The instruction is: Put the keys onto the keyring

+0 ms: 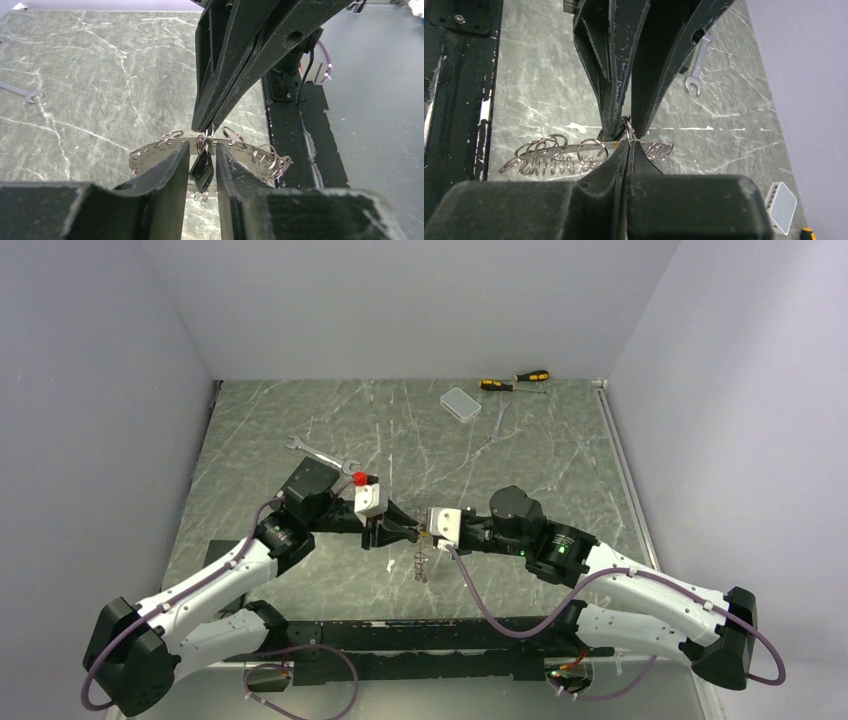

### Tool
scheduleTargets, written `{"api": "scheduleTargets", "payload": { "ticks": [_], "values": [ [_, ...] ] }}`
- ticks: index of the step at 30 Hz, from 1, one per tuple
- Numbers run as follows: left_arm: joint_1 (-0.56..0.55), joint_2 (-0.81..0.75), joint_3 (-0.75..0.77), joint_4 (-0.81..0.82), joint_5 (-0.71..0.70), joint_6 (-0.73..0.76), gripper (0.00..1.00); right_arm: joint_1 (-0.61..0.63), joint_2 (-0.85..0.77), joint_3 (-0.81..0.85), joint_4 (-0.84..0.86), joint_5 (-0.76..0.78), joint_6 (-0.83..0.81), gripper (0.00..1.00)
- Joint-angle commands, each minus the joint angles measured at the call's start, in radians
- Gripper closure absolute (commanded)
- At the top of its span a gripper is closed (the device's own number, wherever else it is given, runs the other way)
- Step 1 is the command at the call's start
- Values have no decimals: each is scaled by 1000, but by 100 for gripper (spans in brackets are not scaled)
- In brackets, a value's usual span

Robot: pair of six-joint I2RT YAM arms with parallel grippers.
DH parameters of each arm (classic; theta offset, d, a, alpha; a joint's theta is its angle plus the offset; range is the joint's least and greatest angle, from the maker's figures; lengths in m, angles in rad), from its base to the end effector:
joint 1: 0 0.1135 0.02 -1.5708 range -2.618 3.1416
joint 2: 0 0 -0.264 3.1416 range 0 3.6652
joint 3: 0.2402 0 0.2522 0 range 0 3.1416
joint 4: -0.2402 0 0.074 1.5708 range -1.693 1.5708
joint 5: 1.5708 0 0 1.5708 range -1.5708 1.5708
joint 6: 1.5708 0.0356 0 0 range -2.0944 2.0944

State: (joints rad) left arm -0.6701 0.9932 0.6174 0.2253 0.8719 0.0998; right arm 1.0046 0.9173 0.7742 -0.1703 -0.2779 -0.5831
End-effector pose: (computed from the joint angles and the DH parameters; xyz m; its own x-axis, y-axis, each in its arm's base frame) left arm 0.1567 -0.1590 0.2861 -0.0180 0.0961 -0.9952 0.9996 0.0247 -0.0157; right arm 0.1063 0.1854 0.3142 0.3859 -0.3800 -0.8407 -0.8854 0.1035 -0.4532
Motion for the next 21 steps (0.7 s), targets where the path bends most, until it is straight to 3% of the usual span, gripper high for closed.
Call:
{"api": "scheduleTargets", "payload": {
  "ticks": [1, 13, 21],
  "values": [
    [-5, -6, 62, -68, -17, 58, 67, -1, -24, 3, 74, 19, -1, 100],
    [-5, -13, 70, -95, -40, 66, 68, -1, -26, -3, 69, 18, 5, 100],
    [-5, 0, 84, -126, -35, 78, 91, -1, -30, -5, 68, 22, 6, 100]
  ]
}}
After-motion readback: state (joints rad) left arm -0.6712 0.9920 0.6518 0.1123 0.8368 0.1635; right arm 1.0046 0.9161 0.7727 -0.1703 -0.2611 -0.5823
